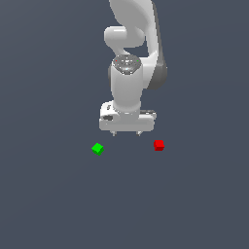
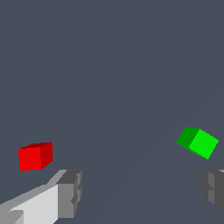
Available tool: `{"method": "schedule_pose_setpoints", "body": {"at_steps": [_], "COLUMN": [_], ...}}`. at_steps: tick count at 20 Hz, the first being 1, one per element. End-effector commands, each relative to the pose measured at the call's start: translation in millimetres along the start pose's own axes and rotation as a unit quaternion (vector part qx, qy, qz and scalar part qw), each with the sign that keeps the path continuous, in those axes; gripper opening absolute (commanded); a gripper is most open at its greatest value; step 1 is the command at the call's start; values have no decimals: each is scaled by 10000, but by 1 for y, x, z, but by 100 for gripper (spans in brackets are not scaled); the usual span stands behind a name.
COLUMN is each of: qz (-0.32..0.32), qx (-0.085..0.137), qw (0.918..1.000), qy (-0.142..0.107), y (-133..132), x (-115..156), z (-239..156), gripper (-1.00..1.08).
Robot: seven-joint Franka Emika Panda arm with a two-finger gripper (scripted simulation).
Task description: Stack the red cube on top of the green cube.
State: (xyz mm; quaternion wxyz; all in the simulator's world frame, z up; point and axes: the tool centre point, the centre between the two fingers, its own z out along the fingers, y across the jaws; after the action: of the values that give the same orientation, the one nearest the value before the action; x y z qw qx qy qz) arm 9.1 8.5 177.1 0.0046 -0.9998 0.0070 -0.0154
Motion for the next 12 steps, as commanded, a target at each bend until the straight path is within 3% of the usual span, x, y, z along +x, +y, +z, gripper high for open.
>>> {"method": "schedule_pose_setpoints", "body": {"at_steps": [1, 6, 12], "qz": [0, -32, -148], "qx": [0, -2, -10], "qw": [10000, 10000, 9999], "qy": [0, -11, -54], "y": [0, -13, -61], "x": [0, -3, -14], "z": [0, 8, 38], "gripper": [100, 100, 100]}}
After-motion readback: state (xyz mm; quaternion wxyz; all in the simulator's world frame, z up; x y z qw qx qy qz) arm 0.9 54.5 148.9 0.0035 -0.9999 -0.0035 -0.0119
